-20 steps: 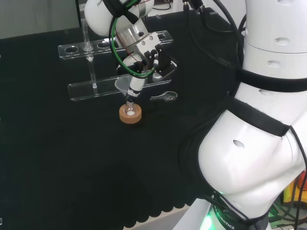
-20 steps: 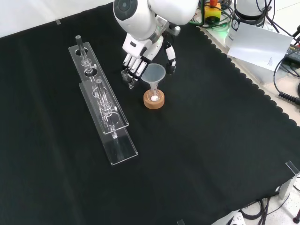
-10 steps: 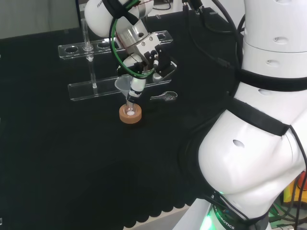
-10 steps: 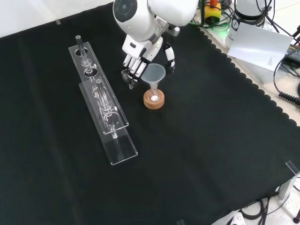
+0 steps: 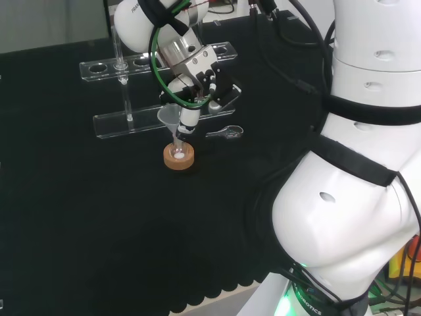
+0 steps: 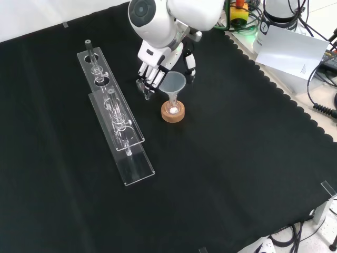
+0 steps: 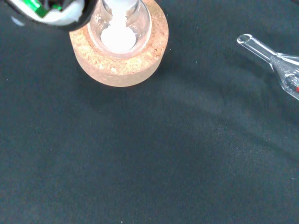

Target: Remove the funnel from the round-bottom flask.

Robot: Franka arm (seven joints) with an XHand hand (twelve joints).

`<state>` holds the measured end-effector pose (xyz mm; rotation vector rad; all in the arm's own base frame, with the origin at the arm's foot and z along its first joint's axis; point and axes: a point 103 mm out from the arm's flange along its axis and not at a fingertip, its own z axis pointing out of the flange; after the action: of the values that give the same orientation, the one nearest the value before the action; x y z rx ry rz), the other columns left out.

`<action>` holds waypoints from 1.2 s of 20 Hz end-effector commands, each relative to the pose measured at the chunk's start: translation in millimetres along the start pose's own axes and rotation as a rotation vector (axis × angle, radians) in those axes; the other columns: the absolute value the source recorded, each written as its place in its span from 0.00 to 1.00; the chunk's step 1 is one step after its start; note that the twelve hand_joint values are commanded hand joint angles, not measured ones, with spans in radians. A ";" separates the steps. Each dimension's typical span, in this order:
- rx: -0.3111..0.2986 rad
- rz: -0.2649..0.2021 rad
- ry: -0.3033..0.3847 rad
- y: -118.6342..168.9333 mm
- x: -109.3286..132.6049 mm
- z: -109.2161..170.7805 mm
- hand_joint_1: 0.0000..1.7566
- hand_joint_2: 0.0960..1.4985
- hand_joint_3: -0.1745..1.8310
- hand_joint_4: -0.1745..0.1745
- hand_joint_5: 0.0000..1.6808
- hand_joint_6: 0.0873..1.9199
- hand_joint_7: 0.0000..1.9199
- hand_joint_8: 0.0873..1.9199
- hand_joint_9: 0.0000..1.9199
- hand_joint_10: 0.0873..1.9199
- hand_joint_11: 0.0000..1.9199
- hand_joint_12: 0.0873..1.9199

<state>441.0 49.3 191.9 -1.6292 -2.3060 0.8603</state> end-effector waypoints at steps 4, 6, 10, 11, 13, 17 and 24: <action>-0.014 0.004 -0.008 -0.1 -0.3 -0.8 0.46 0.38 0.38 0.42 0.19 0.00 0.09 0.32 0.24 0.31 0.09 0.72; -0.019 0.008 -0.010 -0.6 -1.0 -1.6 0.46 0.38 0.39 0.42 0.23 0.00 0.11 0.32 0.25 0.31 0.10 0.71; -0.022 0.011 -0.013 -1.0 -0.8 -2.7 0.47 0.38 0.39 0.42 0.27 0.02 0.13 0.32 0.26 0.30 0.10 0.71; -0.022 0.011 -0.013 -1.0 -0.8 -2.8 0.47 0.38 0.39 0.42 0.28 0.02 0.13 0.32 0.26 0.30 0.10 0.71; -0.025 0.013 -0.014 -1.1 -0.9 -3.2 0.47 0.38 0.39 0.42 0.28 0.02 0.13 0.32 0.27 0.30 0.10 0.71; -0.040 0.016 -0.020 -3.9 -1.5 -7.0 0.47 0.39 0.40 0.42 0.28 0.02 0.14 0.33 0.27 0.30 0.11 0.71; -0.055 0.032 -0.035 -10.0 -0.8 -12.7 0.48 0.38 0.41 0.41 0.30 0.04 0.25 0.37 0.33 0.30 0.14 0.69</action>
<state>440.5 49.8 205.2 -1.6797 -2.3459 0.8440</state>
